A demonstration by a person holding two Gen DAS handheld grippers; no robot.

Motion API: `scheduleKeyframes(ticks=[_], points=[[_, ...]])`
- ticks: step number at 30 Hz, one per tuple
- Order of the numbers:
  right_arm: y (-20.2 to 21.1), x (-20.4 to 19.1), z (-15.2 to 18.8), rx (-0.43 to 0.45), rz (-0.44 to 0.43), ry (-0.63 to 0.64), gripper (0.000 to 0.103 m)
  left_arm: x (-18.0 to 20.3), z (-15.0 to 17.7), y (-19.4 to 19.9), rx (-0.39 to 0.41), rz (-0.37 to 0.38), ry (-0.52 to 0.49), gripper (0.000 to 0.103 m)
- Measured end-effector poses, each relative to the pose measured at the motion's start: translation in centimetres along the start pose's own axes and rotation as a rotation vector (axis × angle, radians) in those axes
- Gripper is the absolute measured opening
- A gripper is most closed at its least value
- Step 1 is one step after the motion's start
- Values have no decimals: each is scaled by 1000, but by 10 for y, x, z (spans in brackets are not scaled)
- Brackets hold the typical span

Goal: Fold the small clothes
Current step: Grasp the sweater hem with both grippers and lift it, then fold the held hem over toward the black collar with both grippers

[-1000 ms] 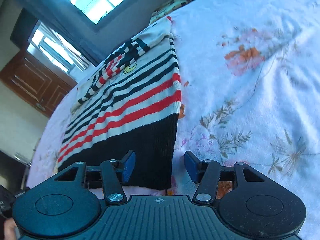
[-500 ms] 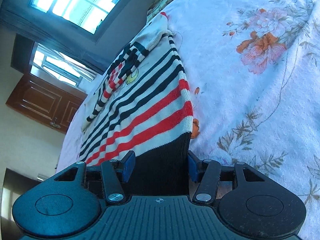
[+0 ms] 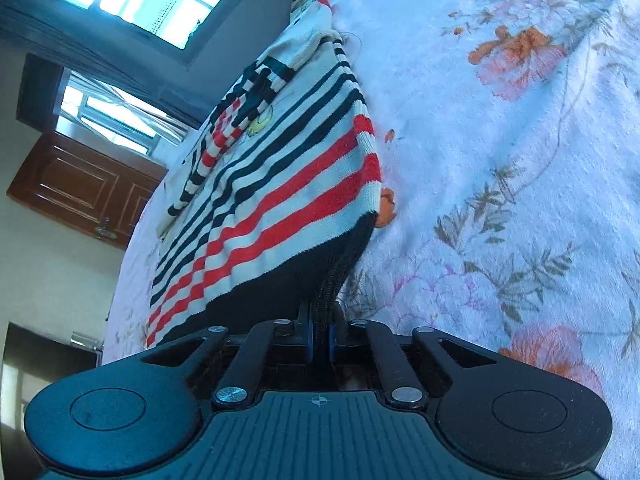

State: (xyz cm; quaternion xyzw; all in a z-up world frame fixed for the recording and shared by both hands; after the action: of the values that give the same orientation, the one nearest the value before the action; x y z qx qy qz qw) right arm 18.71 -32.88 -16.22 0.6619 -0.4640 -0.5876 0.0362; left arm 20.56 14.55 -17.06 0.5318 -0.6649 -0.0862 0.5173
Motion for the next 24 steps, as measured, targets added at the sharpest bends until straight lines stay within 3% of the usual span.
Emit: scheduleKeyframes(ticks=[2,6,8,12,16,24], points=[[8,-10,-2,24,-4,49,5,-7,-2,10,27,41,56,6],[39,-34,-9,110,-63,124,5,-4,-9,49,130,125,67,6],[42,-38,-10,128,-69,141,5,-1,-10,51,125,88,15,6],[11,-18,-2,25,54,121,5,-12,2,17,22,2,9,6],[19,-17,-5,63,9,46,5,-17,2,23,55,49,88,6],[53,-90,-55,186,-67,184,5,27,-63,51,159,139,1,6]])
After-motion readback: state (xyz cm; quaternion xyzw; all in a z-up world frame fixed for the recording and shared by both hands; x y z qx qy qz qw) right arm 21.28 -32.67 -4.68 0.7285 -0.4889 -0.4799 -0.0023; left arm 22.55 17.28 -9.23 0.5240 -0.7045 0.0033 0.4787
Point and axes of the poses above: each gripper's, at about its wrist camera, not at the fingertips, and y roughly against the way its jaws point, x to its right, z to its underside, the point moved 4 cm from there along -y, roughly the way its jaws point
